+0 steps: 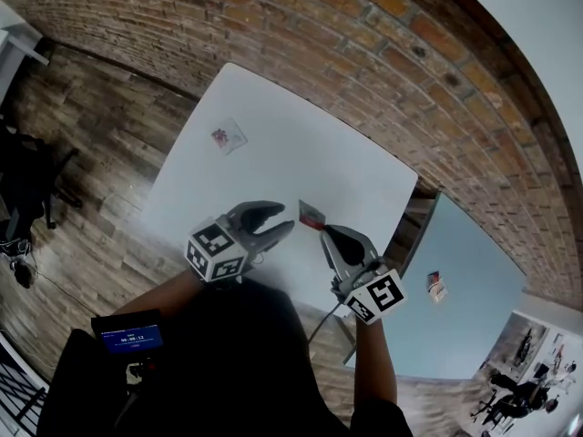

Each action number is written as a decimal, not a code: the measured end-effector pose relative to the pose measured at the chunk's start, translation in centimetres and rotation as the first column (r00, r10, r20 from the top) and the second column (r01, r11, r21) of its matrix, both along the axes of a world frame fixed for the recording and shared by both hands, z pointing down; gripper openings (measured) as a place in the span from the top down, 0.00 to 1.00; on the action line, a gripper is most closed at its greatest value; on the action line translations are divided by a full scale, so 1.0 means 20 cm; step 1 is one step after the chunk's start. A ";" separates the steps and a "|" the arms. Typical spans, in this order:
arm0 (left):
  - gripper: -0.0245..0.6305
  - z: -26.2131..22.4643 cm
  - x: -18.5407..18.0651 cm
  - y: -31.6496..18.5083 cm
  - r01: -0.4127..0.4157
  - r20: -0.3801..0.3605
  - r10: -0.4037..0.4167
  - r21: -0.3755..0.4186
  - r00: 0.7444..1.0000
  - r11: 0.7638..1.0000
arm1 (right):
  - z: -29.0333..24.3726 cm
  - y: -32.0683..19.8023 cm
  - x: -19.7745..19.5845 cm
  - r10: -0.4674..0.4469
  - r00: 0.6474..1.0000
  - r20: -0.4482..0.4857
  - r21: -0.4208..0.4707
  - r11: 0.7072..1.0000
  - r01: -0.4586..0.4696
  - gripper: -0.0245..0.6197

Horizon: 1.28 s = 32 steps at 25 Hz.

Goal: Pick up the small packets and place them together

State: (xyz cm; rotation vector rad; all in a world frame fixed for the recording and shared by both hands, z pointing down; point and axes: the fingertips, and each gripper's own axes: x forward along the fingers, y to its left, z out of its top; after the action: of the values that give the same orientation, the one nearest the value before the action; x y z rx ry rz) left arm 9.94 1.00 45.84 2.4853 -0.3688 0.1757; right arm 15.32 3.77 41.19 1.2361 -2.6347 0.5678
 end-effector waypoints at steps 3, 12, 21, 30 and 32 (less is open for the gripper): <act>0.73 -0.06 0.01 0.01 -0.025 -0.039 0.026 0.024 0.999 0.999 | -0.02 0.01 -0.02 -0.016 1.000 0.007 0.005 1.000 0.016 0.96; 0.73 -0.12 0.01 0.03 -0.070 -0.104 0.071 0.021 0.992 0.997 | -0.06 0.03 -0.10 -0.043 0.998 0.037 0.013 0.999 0.042 0.96; 0.92 -0.16 -0.04 0.02 -0.069 -0.132 0.070 0.015 0.989 0.998 | -0.07 0.01 -0.11 -0.015 0.999 0.050 0.009 1.000 0.014 0.96; 0.95 -0.18 -0.07 0.05 -0.083 -0.145 0.088 0.039 0.986 0.996 | -0.02 0.02 -0.11 0.014 0.997 0.078 -0.036 0.999 -0.011 0.95; 0.96 -0.20 -0.07 0.07 -0.086 -0.147 0.096 0.070 0.984 0.994 | 0.00 0.04 -0.11 0.011 0.997 0.071 -0.050 0.999 -0.007 0.93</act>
State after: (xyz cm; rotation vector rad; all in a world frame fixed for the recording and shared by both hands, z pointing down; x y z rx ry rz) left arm 8.47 2.31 41.83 2.5604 -0.2004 0.0134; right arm 13.20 4.47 41.16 1.2362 -2.6563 0.6866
